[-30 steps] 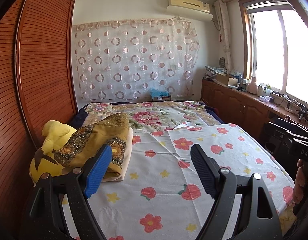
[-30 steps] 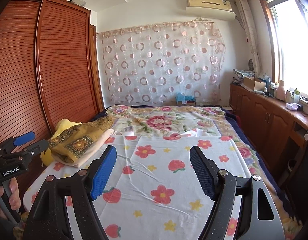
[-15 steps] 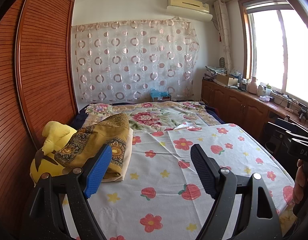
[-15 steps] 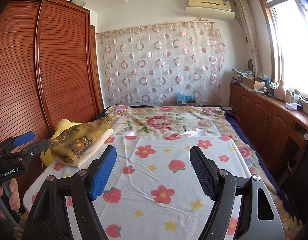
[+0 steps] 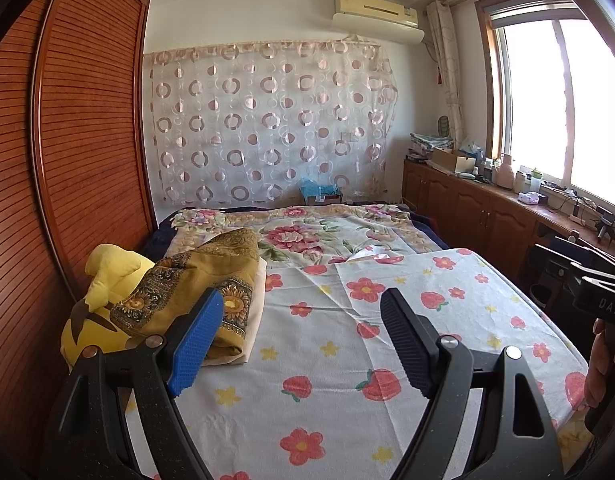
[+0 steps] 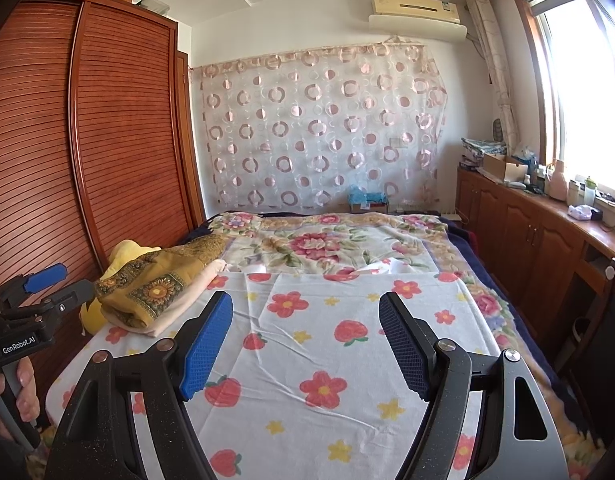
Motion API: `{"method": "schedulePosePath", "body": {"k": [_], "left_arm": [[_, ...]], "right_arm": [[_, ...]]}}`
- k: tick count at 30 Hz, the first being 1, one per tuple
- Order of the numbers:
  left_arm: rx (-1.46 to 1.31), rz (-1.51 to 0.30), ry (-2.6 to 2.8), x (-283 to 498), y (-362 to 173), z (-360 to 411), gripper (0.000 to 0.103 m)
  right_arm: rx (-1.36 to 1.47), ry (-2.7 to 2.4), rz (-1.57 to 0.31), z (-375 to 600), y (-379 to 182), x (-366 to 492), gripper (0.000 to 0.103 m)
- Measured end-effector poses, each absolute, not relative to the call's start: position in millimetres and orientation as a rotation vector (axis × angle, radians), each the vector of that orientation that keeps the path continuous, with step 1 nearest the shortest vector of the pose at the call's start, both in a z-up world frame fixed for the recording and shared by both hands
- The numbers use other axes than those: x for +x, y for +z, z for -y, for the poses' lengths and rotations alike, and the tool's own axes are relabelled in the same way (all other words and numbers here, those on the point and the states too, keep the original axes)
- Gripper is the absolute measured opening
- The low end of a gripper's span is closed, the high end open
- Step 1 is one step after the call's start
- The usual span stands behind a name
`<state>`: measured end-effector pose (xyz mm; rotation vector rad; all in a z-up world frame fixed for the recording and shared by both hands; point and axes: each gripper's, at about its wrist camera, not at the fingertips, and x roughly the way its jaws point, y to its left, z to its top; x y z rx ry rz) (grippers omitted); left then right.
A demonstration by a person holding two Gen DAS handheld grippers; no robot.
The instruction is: Fold small clothes
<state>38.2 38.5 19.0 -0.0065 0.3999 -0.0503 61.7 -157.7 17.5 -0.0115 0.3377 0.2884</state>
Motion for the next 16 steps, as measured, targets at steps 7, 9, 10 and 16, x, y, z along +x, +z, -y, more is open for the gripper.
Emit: {"method": "schedulePosePath", "body": {"k": [7, 9, 10, 16], "left_arm": [[-0.006, -0.400, -0.051, 38.2, 18.0, -38.7, 0.082], [-0.005, -0.399, -0.051, 38.2, 17.8, -38.5, 0.082], [-0.005, -0.399, -0.051, 38.0, 17.9, -38.5, 0.082], [-0.005, -0.399, -0.051, 38.3, 16.6, -39.0, 0.082]], "right_arm": [[-0.009, 0.289, -0.337, 158.6, 18.2, 62.0, 0.077], [-0.011, 0.288, -0.337, 158.7, 17.4, 62.1, 0.077], [-0.010, 0.289, -0.336, 158.9, 17.5, 62.1, 0.077], [-0.012, 0.287, -0.334, 158.4, 17.3, 62.1, 0.077]]}}
